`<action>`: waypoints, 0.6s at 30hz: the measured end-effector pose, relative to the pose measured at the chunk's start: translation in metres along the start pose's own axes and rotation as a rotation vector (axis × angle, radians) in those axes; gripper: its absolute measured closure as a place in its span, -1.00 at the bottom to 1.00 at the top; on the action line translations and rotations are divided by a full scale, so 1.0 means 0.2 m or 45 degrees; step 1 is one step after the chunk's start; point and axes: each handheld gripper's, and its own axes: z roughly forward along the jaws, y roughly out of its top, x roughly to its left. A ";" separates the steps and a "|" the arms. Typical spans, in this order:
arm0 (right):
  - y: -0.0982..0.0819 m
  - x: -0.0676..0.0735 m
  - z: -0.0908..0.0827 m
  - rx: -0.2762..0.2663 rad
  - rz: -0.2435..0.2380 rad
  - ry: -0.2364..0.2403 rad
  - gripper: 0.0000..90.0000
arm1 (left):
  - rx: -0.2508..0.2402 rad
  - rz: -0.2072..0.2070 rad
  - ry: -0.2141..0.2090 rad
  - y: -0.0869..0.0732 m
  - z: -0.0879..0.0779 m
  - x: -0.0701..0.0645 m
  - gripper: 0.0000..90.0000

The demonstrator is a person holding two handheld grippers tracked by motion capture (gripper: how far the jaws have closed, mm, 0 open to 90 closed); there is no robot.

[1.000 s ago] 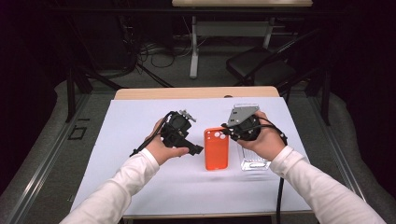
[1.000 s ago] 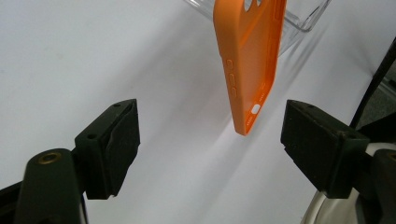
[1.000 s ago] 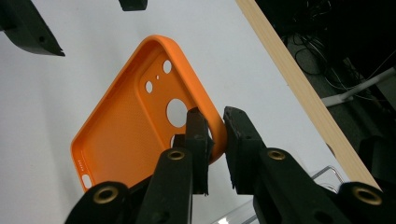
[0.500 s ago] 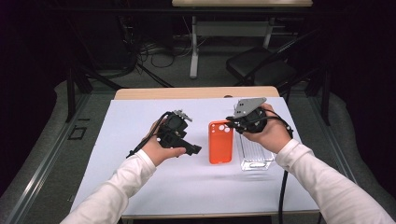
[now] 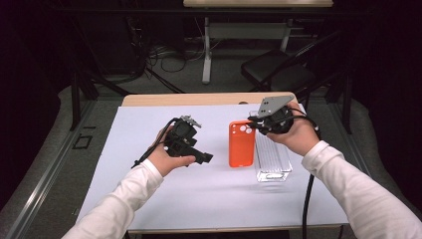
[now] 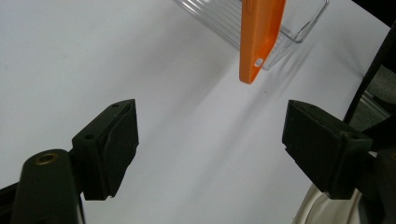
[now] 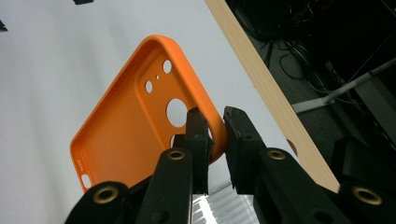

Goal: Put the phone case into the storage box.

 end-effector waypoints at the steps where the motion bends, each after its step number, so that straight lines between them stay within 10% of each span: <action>1: 0.00 -0.01 0.00 0.000 0.002 -0.002 0.79 | 0.002 0.000 0.003 0.00 0.00 0.00 -0.58; 18: -0.07 -0.14 -0.09 0.016 -0.011 -0.029 0.79 | -0.017 -0.025 0.002 0.00 -0.02 0.02 -0.58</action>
